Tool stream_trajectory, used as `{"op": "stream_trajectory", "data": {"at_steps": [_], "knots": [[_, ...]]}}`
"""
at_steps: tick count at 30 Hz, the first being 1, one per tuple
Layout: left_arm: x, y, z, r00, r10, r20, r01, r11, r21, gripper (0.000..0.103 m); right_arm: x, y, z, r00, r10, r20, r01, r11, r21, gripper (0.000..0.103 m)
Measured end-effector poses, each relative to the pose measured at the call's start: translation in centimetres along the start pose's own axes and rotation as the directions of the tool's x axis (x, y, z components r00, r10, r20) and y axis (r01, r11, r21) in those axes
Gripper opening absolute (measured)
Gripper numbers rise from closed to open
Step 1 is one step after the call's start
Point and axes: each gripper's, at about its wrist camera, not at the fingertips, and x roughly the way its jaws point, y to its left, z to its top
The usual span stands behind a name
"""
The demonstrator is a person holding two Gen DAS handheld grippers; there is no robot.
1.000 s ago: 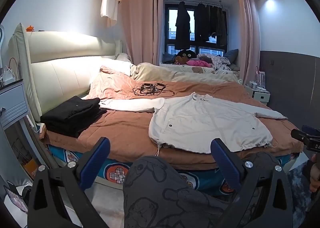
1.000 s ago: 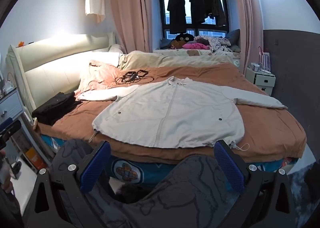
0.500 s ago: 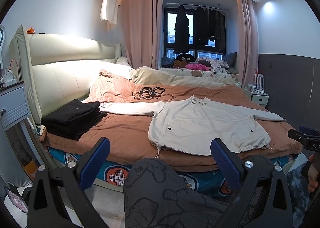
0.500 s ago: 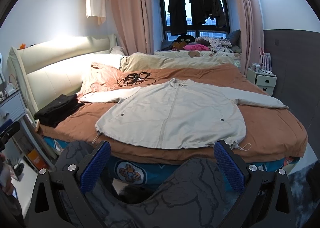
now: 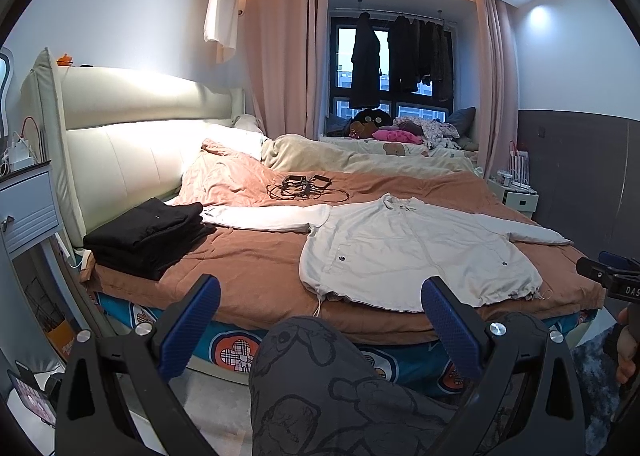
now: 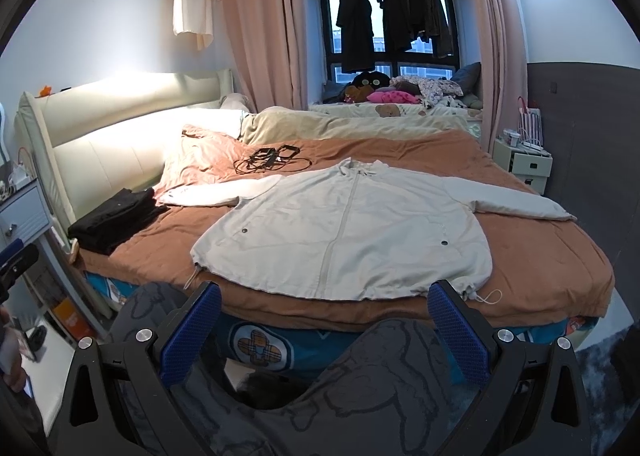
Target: Fold large clothes
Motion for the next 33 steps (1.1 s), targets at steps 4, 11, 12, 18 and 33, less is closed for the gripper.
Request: {"op": "stream_trajectory", "data": {"at_steps": [4,11,12,18,33], "knots": [[0.0,0.2,-0.1,1.0,0.001,0.002,-0.001,1.0,-0.003,0.103,0.0,0.0,0.1,1.0,-0.003,0.002,0.003,1.0,-0.002,0.103],[-0.1,0.3,-0.1,1.0,0.0,0.004,0.0,1.0,-0.004,0.103,-0.1,0.0,0.2,1.0,-0.005,0.01,0.005,1.0,0.005,0.103],[-0.1,0.3,-0.1,1.0,0.0,0.004,0.0,1.0,-0.004,0.103,-0.2,-0.1,0.0,1.0,-0.005,0.011,0.005,1.0,0.005,0.103],[-0.3,0.6,0.1,1.0,0.003,0.011,-0.003,1.0,-0.001,0.103,-0.1,-0.1,0.0,1.0,-0.002,0.01,0.002,1.0,0.005,0.103],[2.8,0.6,1.8,1.0,0.004,-0.016,-0.004,1.0,0.009,0.103,1.9,0.0,1.5,1.0,-0.014,0.005,0.014,1.0,-0.008,0.103]]}}
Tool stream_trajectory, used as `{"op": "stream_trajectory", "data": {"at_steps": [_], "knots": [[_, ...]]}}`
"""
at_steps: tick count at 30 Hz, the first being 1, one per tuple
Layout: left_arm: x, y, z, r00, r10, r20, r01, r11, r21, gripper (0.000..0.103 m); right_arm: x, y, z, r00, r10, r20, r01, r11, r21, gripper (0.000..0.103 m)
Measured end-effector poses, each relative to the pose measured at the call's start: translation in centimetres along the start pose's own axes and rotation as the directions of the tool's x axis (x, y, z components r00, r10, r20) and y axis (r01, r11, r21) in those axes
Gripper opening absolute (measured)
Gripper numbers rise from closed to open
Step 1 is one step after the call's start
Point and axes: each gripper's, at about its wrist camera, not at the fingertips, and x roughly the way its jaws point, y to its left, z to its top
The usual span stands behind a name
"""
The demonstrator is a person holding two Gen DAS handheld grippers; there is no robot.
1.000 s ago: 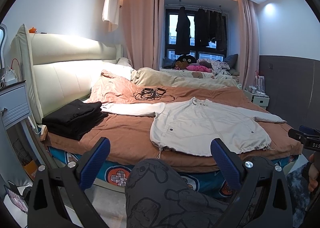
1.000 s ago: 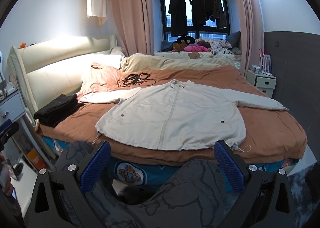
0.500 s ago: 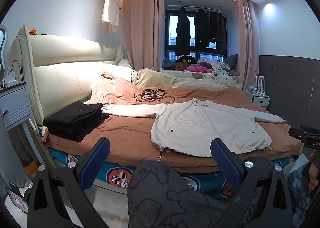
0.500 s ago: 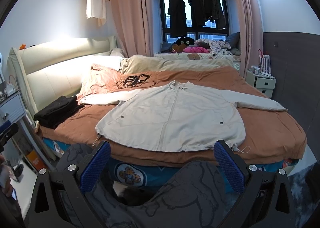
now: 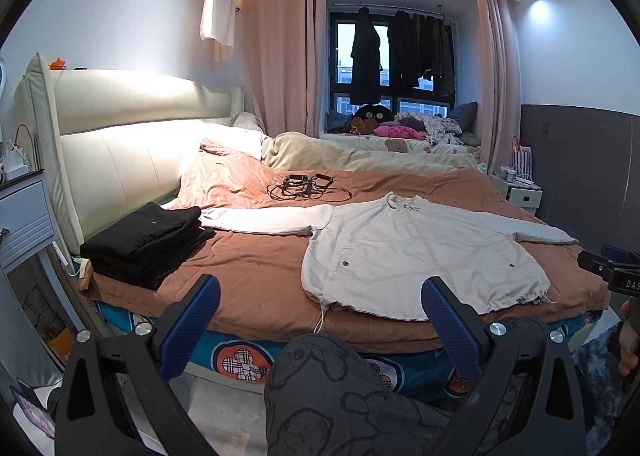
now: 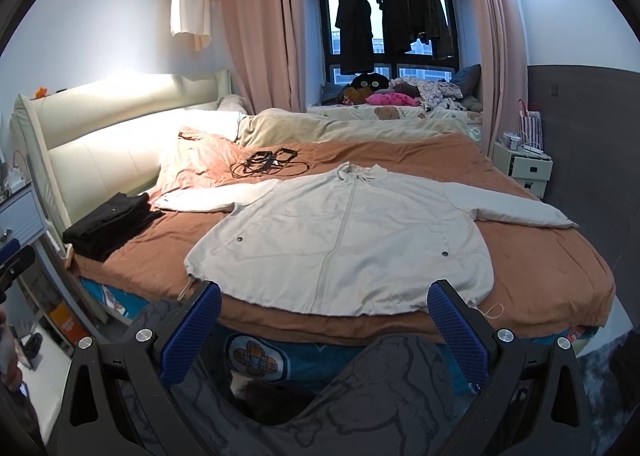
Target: Fold large clothes
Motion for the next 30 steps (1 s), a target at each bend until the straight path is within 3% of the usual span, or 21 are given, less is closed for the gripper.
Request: {"op": "stream_trajectory", "data": {"at_steps": [20,30], "knots": [[11.5,0.9,4.4,0.996,0.019,-0.086,-0.02,1.0,-0.012,0.103,11.5,-0.7,5.9,0.997,0.045,-0.068,-0.044,0.999,0.021,0.103],[18.9,2.7,5.3,0.985,0.037,-0.17,-0.043,0.999,-0.032,0.103,18.6,-0.6,7.8,0.989,0.067,-0.128,-0.065,0.998,0.025,0.103]]}}
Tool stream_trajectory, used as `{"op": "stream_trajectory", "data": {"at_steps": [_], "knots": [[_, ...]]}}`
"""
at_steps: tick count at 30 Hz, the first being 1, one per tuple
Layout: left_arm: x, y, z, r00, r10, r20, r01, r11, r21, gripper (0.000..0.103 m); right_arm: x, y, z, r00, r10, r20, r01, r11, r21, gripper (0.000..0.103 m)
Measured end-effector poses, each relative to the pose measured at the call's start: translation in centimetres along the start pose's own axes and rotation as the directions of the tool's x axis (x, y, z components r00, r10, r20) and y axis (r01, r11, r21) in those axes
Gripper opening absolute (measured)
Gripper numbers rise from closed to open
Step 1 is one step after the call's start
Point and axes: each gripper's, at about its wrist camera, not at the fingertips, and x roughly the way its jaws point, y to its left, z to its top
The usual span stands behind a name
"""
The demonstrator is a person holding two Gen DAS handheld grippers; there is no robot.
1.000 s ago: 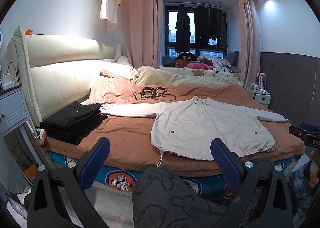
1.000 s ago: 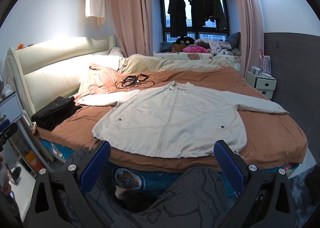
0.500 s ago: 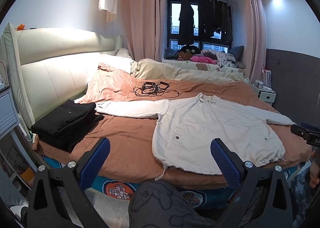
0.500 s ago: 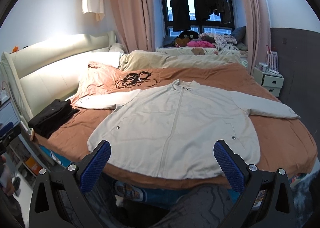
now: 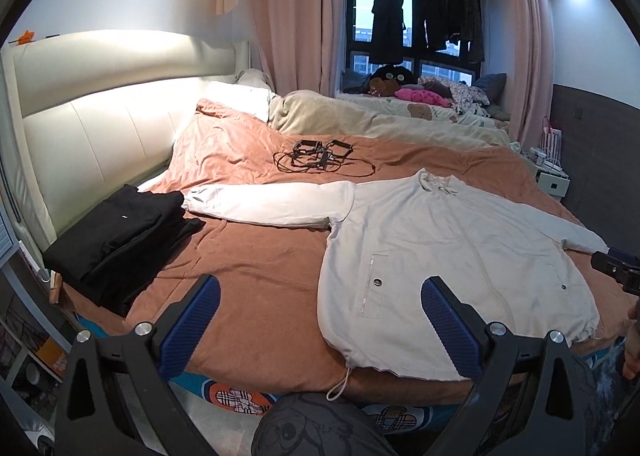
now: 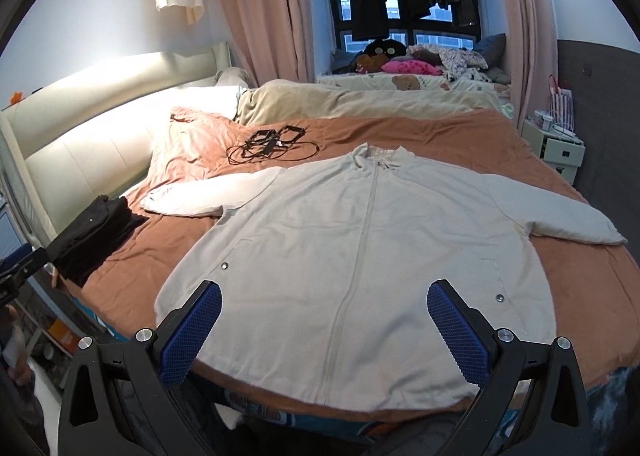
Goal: Fold large clothes
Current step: 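Lower the left tool to the beige jacket sleeve and close on it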
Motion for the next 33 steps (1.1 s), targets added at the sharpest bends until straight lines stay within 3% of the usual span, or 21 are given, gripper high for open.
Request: {"op": "stream_trajectory", "data": {"at_steps": [12,23,29,33], "knots": [[8.1,0.6,2.3,0.996,0.027,-0.09,-0.027,1.0,0.002,0.103,8.1,-0.4,2.8,0.996,0.028,-0.079,-0.027,1.0,0.016,0.103],[16.9,3.8,5.4,0.986,0.035,-0.166,-0.048,0.996,-0.072,0.081,16.1,-0.6,6.0,0.985,0.063,-0.16,-0.057,0.997,0.041,0.097],[22.5,6.5,6.7,0.977,0.03,-0.21,-0.059,0.989,-0.134,0.069,20.6,0.3,7.6,0.977,0.086,-0.196,-0.081,0.996,0.031,0.086],[25.9,8.4,6.9,0.97,0.036,-0.241,-0.075,0.985,-0.155,0.062,23.9,0.8,8.7,0.971,0.095,-0.218,-0.089,0.995,0.038,0.085]]}}
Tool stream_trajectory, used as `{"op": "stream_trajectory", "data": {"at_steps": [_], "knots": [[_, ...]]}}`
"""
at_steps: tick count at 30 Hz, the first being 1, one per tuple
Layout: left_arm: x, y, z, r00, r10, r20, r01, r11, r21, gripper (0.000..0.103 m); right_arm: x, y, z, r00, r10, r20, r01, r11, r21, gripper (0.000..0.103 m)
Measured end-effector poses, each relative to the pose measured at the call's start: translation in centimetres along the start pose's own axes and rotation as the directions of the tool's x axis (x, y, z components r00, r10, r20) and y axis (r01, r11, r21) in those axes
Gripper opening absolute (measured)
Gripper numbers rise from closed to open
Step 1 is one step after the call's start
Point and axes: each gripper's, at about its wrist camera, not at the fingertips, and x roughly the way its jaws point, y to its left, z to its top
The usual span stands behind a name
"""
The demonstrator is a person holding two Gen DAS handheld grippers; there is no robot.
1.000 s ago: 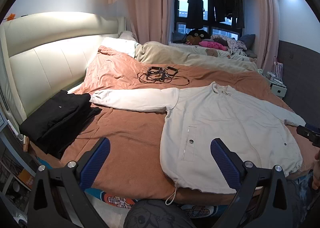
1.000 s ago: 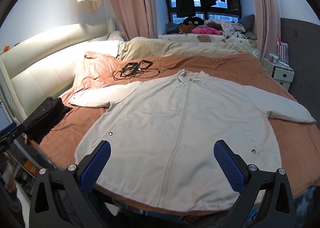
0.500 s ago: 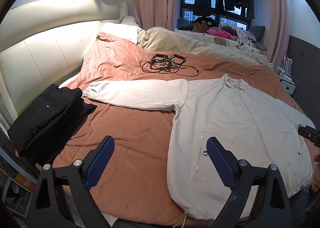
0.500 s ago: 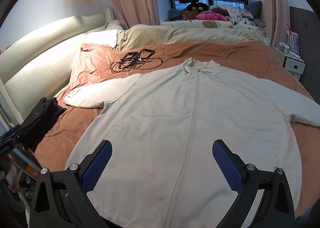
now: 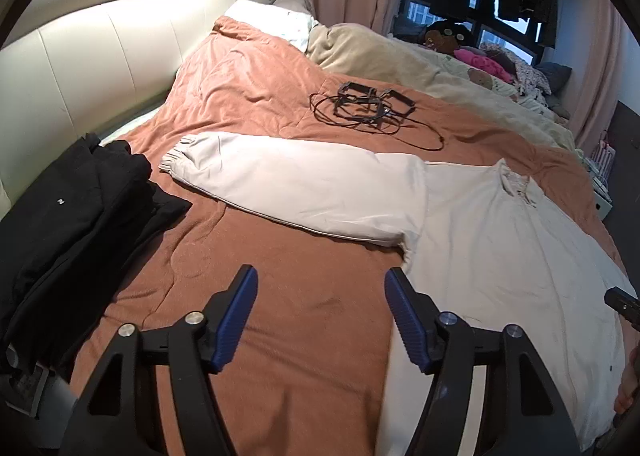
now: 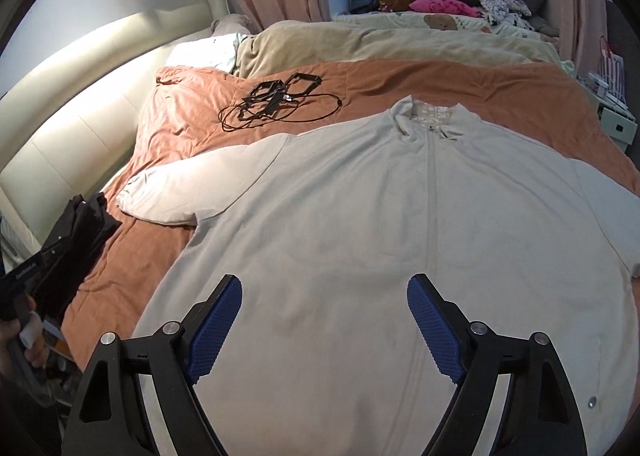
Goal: Fold large clothes
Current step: 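Lower the left tool to the beige jacket sleeve and close on it, then lift the sleeve with the left tool and fold it across the jacket body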
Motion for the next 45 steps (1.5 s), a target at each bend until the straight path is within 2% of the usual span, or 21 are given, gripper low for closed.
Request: {"op": "stream_trajectory", "data": {"at_steps": [2,5,9,12,19,22,25,29,30,31,32,34,35,37,41,45], "knots": [[1.9,0.8,0.7,1.0,-0.002,-0.025,0.002,1.0,-0.011,0.057,1.3,0.2,0.7,1.0,-0.001,-0.01,0.001,1.0,0.002,0.081],[4.5,2.1,1.4,0.999,0.001,-0.05,-0.002,0.999,-0.033,0.057,3.5,0.7,1.4,0.999,0.008,-0.042,-0.008,1.0,0.004,0.074],[7.7,3.9,2.6,0.997,0.0,-0.079,-0.006,0.998,-0.07,0.057,6.5,1.8,2.1,0.997,0.013,-0.079,-0.013,1.0,-0.007,0.072],[9.9,4.6,3.3,0.995,0.005,-0.097,-0.013,0.997,-0.082,0.057,8.8,2.3,2.9,0.994,0.021,-0.109,-0.022,1.0,-0.005,0.058],[15.8,5.9,5.1,0.987,0.017,-0.159,-0.033,0.995,-0.099,0.057,13.5,3.6,4.0,0.987,0.033,-0.16,-0.032,0.999,0.005,0.058],[18.6,6.6,5.4,0.979,0.025,-0.203,-0.051,0.991,-0.122,0.049,15.1,4.3,4.2,0.984,0.042,-0.174,-0.042,0.999,0.002,0.057],[21.0,7.2,5.4,0.967,0.038,-0.25,-0.079,0.985,-0.153,0.049,16.6,5.0,4.4,0.979,0.058,-0.196,-0.058,0.998,0.007,0.048],[23.3,8.4,5.5,0.958,0.031,-0.286,-0.097,0.971,-0.22,0.049,18.5,5.7,4.6,0.972,0.076,-0.22,-0.073,0.997,0.022,0.047],[23.6,8.6,5.6,0.958,0.024,-0.286,-0.095,0.967,-0.237,0.049,18.9,5.9,4.6,0.971,0.083,-0.224,-0.079,0.997,0.025,0.046],[23.9,8.9,5.8,0.96,0.025,-0.278,-0.098,0.962,-0.255,0.044,19.2,6.2,4.6,0.969,0.091,-0.228,-0.087,0.996,0.028,0.045],[24.1,9.1,5.9,0.961,0.043,-0.272,-0.12,0.955,-0.27,0.036,19.7,6.6,4.6,0.967,0.102,-0.234,-0.098,0.995,0.03,0.039],[24.0,9.4,6.3,0.964,0.051,-0.261,-0.13,0.946,-0.296,0.01,20.4,7.1,4.7,0.962,0.115,-0.247,-0.11,0.993,0.036,0.027],[23.9,9.3,6.6,0.967,0.037,-0.252,-0.115,0.947,-0.301,0.007,21.0,7.5,4.6,0.957,0.131,-0.258,-0.123,0.991,0.048,0.021],[22.8,8.9,7.2,0.977,0.035,-0.211,-0.097,0.952,-0.292,0.006,22.0,8.0,4.6,0.95,0.16,-0.269,-0.147,0.987,0.069,0.014],[19.7,7.6,9.3,0.994,0.016,-0.111,-0.044,0.966,-0.255,0.005,23.6,9.8,4.7,0.929,0.247,-0.276,-0.225,0.968,0.109,0.011],[16.8,6.2,11.8,0.999,-0.034,-0.029,0.027,0.971,-0.236,0.005,24.9,11.4,5.3,0.909,0.312,-0.276,-0.28,0.948,0.15,0.011]]}}
